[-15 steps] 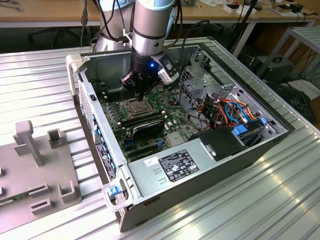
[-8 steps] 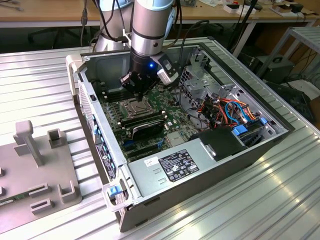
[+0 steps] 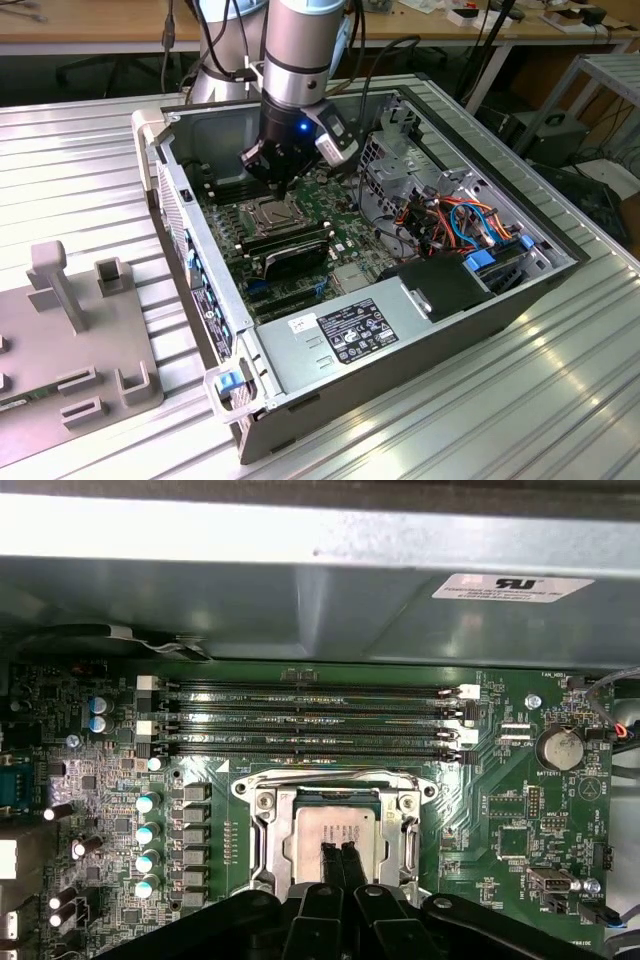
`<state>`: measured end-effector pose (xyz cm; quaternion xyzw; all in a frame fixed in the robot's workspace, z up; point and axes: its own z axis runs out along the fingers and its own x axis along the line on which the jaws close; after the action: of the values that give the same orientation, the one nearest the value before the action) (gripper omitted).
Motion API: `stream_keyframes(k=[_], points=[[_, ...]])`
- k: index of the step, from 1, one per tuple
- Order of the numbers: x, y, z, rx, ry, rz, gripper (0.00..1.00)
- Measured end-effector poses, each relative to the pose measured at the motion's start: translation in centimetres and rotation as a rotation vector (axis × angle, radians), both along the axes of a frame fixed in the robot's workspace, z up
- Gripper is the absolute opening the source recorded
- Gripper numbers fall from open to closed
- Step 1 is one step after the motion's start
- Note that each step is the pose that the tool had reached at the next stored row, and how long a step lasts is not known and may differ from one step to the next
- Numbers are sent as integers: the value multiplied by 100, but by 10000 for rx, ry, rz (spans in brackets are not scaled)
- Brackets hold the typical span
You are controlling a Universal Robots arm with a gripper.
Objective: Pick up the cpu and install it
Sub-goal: 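Install the second cpu locking lever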
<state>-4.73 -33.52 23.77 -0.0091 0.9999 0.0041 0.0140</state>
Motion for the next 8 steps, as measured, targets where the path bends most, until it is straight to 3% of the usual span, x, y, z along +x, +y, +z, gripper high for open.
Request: stream_keyframes(k=[8], points=[[0, -8, 10, 0, 0, 1, 11]])
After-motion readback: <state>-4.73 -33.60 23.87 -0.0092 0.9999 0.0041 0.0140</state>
